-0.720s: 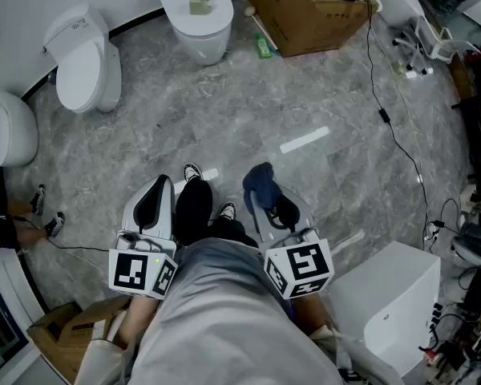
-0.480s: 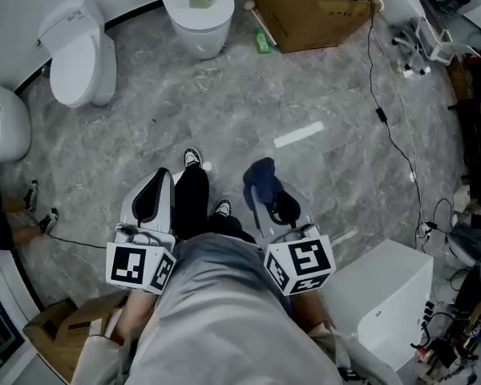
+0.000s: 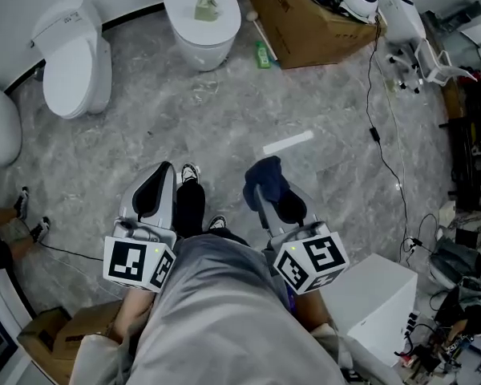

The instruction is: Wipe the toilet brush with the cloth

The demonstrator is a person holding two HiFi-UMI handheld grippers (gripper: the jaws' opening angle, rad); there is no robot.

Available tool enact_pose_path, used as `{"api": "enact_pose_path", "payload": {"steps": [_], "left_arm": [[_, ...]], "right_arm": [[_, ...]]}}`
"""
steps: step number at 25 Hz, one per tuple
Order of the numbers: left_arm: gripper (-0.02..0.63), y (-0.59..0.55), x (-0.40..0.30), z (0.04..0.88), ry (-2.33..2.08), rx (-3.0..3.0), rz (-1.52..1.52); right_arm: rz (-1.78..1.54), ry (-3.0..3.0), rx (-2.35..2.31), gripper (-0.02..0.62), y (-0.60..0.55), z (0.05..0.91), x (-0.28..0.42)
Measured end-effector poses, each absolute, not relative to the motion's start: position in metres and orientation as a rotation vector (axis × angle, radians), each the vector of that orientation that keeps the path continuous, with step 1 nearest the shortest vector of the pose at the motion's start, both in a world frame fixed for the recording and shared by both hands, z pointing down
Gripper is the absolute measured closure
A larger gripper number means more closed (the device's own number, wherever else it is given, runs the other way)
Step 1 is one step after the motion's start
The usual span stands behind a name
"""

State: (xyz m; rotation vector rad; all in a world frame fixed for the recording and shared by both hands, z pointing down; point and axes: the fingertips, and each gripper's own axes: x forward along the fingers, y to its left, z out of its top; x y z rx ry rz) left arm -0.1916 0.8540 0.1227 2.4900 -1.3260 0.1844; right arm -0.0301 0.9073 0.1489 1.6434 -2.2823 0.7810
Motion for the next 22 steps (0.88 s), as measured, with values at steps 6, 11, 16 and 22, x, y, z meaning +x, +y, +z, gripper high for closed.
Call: {"api": "enact_pose_path", "payload": {"steps": [6, 11, 16, 22], "left_arm": [[0.606, 0.792, -0.209, 0.114, -1.313, 2.498, 0.147], [0.606, 0.744, -0.226, 0.105, -1.320, 2.512, 0.090], [0.606, 0.704, -0.232, 0.095, -1.283, 2.547, 0.036], [0.606, 0.668, -0.242, 0.092, -1.268, 2.539, -0.012]], "right_arm": [[0.751, -2.276, 1.623, 0.482, 0.843, 0.142, -0.047], [0.722, -2.273, 1.640, 0.482, 0.796, 0.138, -0.062], [0.644, -2.263, 1.652, 0.482, 0.759, 0.133, -0.069], [0.681, -2.250, 1.659, 0.482, 0.727, 0.138, -0.072]]}}
